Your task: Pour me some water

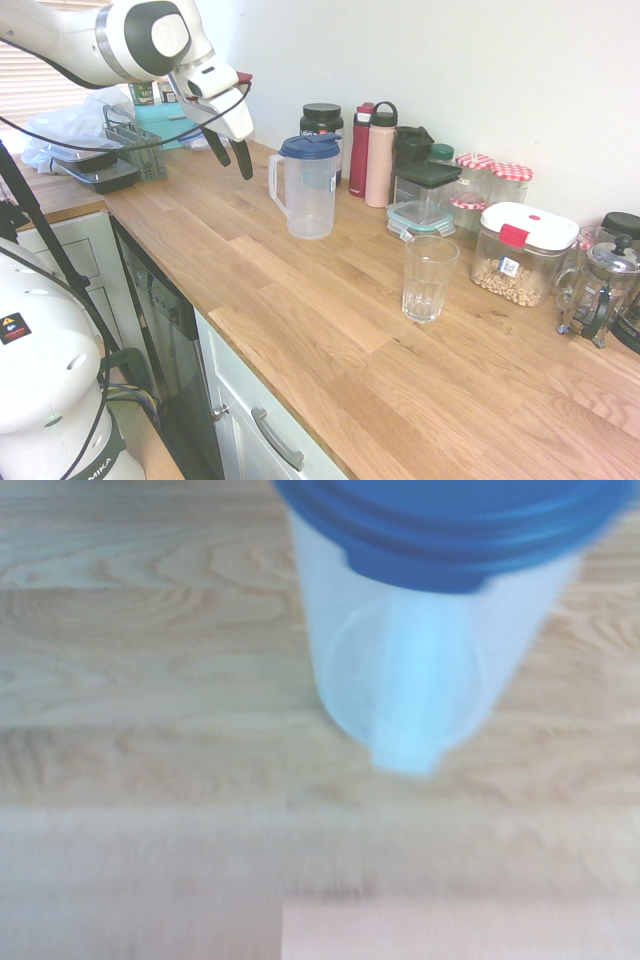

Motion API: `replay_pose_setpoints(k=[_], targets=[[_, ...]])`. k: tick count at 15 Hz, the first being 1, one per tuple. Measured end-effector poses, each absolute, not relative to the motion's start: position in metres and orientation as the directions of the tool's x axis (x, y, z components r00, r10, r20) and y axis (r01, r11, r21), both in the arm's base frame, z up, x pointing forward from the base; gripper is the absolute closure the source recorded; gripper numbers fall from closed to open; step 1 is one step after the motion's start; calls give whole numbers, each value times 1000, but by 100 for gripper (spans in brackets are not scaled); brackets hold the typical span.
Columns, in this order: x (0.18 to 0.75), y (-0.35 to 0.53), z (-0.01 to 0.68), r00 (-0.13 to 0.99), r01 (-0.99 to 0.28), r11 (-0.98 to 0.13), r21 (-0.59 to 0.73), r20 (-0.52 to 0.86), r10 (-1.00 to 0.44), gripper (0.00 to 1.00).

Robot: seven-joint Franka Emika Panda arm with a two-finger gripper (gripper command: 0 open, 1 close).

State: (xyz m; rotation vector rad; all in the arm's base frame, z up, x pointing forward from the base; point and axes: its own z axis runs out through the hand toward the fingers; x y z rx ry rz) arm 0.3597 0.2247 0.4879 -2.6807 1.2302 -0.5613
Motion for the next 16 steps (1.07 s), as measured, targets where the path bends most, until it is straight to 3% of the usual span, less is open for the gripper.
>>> replay_pose_setpoints(k=[5,6,16], targets=[[417,231,461,581,-702,-656,-276,311,-752,0],[425,233,460,581,-701,-655,-280,309,-753,100],[455,229,459,539,-730,-616,-297,304,-786,100]])
